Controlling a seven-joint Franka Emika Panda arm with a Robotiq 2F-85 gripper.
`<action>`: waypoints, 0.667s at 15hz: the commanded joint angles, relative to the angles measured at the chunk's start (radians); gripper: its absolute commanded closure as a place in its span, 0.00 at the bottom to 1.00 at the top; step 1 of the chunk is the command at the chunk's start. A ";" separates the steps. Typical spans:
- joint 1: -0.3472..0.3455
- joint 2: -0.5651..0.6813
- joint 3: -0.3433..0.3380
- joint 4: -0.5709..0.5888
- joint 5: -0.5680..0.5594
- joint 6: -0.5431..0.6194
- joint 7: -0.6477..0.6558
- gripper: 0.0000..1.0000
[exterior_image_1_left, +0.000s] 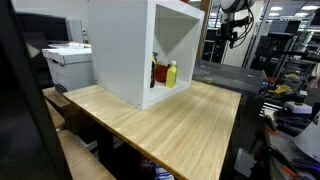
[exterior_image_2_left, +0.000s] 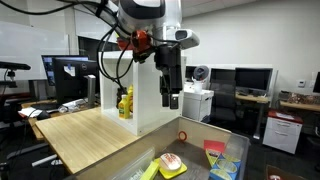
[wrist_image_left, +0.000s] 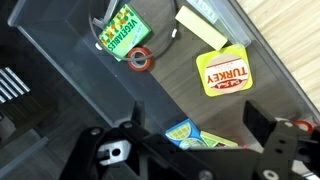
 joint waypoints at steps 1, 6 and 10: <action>-0.012 0.007 0.009 0.016 -0.023 0.013 -0.080 0.00; -0.015 0.010 0.011 0.022 -0.031 0.021 -0.157 0.00; -0.017 0.012 0.012 0.023 -0.040 0.030 -0.219 0.00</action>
